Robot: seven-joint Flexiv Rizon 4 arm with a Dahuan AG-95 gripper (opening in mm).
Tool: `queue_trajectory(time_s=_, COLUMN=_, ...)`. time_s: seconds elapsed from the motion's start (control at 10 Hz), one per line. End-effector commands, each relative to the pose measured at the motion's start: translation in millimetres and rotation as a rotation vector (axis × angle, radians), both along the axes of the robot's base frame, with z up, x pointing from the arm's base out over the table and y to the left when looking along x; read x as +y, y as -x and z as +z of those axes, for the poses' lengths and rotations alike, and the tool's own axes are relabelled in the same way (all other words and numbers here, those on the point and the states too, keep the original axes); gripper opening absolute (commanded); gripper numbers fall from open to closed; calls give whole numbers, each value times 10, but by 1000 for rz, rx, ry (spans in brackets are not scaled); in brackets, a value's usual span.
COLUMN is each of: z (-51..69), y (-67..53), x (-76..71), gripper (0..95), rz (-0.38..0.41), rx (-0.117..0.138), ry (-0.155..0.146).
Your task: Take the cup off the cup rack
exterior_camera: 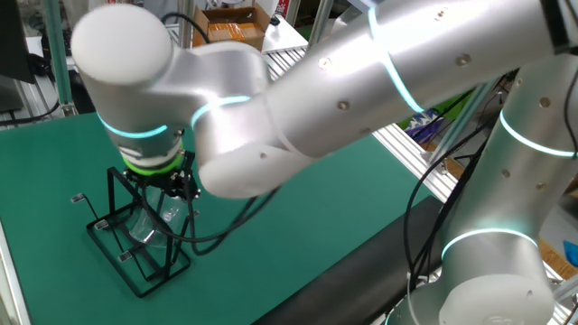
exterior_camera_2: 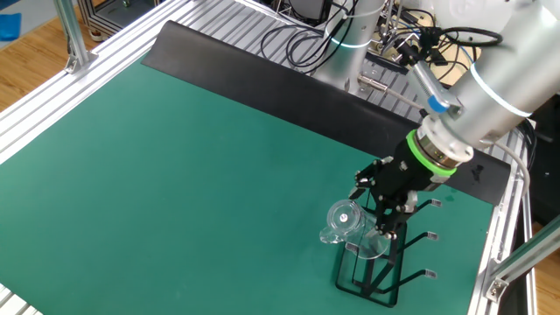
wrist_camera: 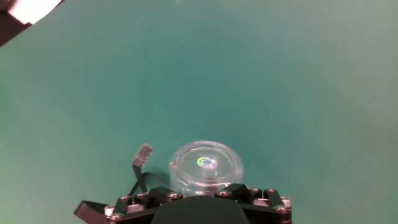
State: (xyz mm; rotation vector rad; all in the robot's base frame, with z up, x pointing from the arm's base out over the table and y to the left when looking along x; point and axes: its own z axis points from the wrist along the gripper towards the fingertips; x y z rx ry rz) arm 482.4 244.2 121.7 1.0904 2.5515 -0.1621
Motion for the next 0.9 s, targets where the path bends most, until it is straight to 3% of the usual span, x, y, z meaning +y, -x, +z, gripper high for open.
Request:
queue_trajectory(time_s=0.1, z=-94, y=-44, x=-41, gripper=760, rz=11, rx=-5, ry=6)
queue_trajectory(time_s=0.4, z=-132, y=-82, x=-75, gripper=760, rz=17, rx=-12, ry=7)
queue_trajectory(time_s=0.5, z=-133, y=-83, x=-76, gripper=570, rz=21, rx=-17, ry=5)
queue_trajectory(time_s=0.6, z=-133, y=-83, x=-76, gripper=570, rz=22, rx=-17, ry=5)
queue_trajectory(time_s=0.8, z=-146, y=-98, x=-87, gripper=190, rz=30, rx=-21, ry=7)
queue_trajectory(time_s=0.9, z=-150, y=-103, x=-91, gripper=190, rz=29, rx=-27, ry=6)
